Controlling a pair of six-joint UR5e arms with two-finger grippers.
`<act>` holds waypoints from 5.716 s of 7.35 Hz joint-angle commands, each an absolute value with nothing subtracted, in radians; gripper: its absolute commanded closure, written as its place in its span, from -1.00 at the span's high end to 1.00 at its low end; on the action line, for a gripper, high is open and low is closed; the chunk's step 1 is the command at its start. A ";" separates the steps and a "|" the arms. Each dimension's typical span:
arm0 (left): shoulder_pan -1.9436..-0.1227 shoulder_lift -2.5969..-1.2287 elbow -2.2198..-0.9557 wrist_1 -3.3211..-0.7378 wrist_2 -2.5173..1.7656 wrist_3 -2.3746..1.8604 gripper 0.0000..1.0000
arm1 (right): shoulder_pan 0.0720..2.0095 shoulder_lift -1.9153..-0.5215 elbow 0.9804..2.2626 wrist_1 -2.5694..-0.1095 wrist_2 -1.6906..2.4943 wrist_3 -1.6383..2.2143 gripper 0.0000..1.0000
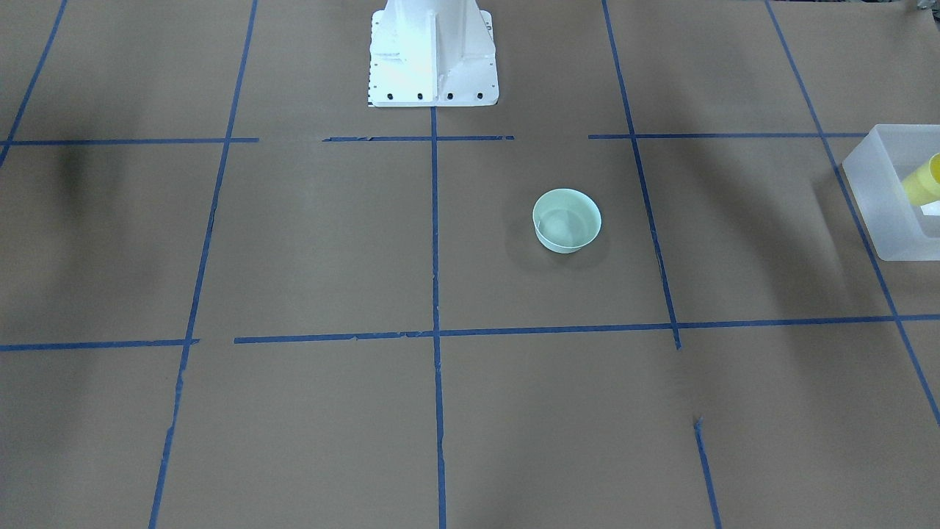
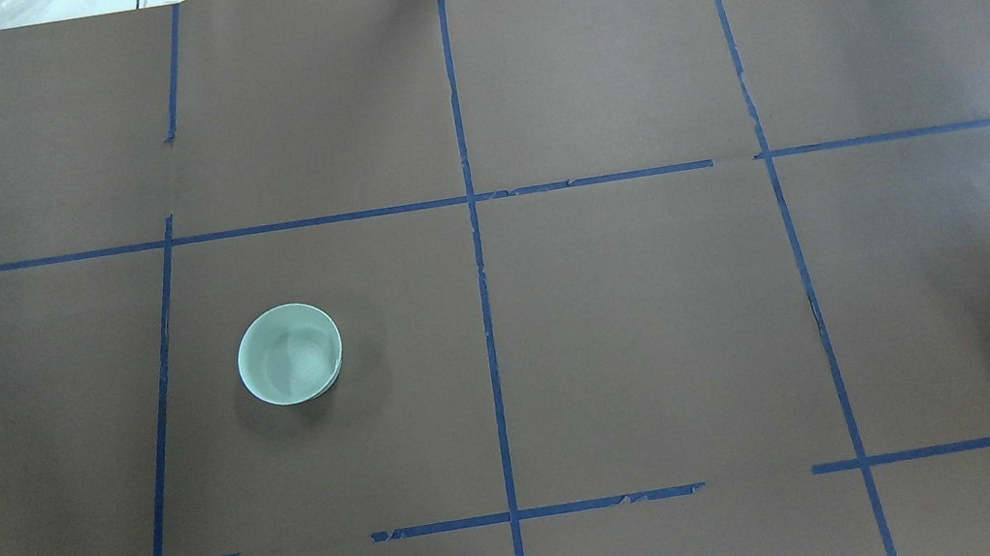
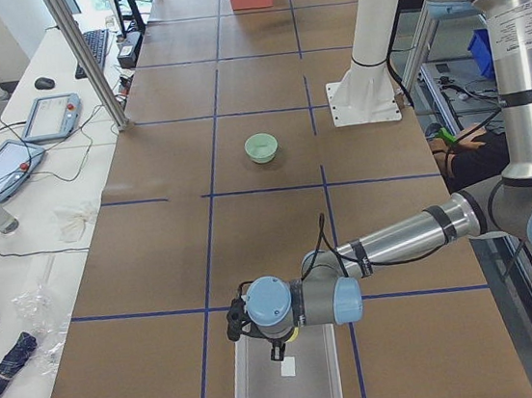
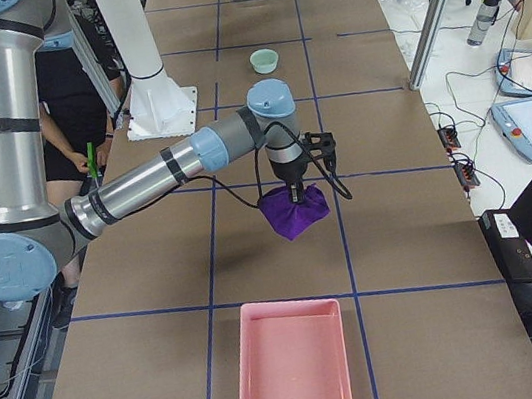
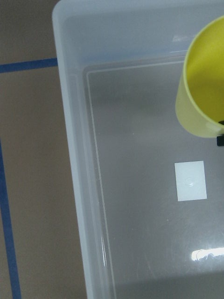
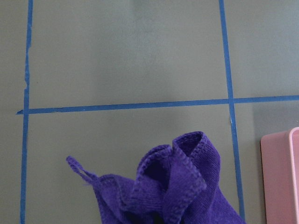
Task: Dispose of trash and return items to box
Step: 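Lower the yellow cup into the clear box while the right gripper carries the cloth, then release the purple cloth into the pink tray while the left arm reaches toward the bowl, then grasp the rim of the pale green bowl with the left gripper, then lift the green bowl and carry it toward the clear box with the left gripper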
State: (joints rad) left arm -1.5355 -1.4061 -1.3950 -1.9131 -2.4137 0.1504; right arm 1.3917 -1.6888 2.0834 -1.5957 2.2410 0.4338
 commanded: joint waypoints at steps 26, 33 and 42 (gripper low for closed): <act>-0.838 -1.531 -1.982 -2.191 -2.138 -1.122 1.00 | 1.674 -1.683 1.397 -1.158 2.147 -0.180 1.00; -0.583 -1.791 -1.912 -1.933 -1.870 -1.339 0.88 | 1.661 -1.669 1.538 -1.324 2.364 0.107 1.00; -0.534 -1.812 -1.830 -1.936 -1.827 -1.390 -0.99 | 1.499 -1.672 1.703 -1.325 2.393 0.310 1.00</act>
State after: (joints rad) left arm -0.5291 -1.8177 -1.8206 -1.9372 -1.8267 -1.3918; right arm 1.5120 -1.6720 1.6888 -1.3261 2.3928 0.3031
